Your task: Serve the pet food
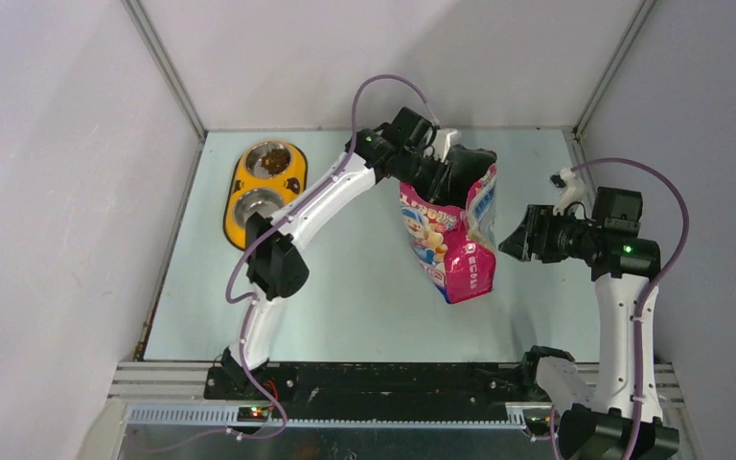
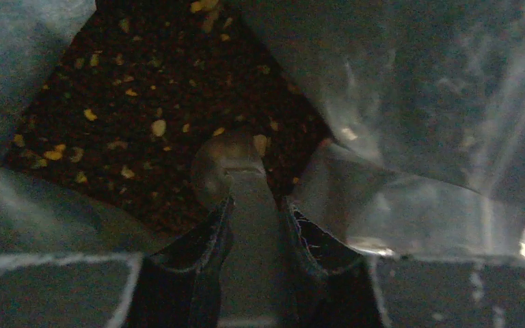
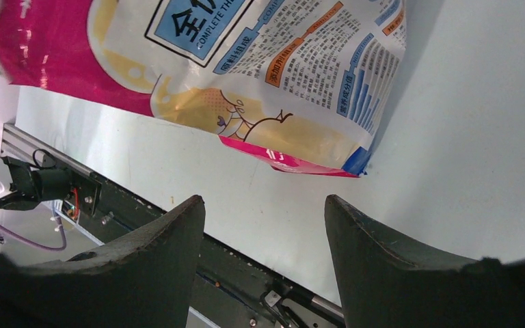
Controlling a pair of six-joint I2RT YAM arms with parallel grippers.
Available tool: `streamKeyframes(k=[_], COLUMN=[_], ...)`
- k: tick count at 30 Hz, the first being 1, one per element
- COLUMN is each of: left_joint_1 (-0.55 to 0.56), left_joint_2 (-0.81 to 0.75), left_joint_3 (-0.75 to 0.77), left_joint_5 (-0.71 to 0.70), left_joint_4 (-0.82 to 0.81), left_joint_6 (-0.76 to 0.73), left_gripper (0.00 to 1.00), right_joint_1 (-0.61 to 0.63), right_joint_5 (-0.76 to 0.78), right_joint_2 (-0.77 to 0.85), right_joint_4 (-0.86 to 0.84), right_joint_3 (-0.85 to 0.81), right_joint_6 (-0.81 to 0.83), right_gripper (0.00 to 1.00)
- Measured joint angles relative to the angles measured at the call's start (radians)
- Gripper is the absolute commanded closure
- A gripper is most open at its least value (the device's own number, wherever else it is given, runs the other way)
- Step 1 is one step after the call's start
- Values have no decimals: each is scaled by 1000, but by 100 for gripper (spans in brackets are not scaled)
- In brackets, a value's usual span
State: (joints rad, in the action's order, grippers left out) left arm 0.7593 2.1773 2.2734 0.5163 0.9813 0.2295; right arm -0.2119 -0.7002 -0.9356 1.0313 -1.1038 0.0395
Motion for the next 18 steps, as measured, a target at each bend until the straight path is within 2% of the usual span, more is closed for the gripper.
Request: streamKeyframes(k=[8, 18], left_joint_1=[-82, -225], left_joint_2=[-68, -136], left_joint_3=[-53, -242], left_joint_5=[189, 355], left_joint_4=[-117, -370], left_joint_6=[192, 484], left_gripper=[100, 100], right_joint_1=[0, -16], right_joint_5=[46, 97], right_joint_2=[-72, -148], right_joint_4=[29, 40], right_joint_3=[-24, -85], right_joint_6=[42, 74], right_gripper=[32, 32])
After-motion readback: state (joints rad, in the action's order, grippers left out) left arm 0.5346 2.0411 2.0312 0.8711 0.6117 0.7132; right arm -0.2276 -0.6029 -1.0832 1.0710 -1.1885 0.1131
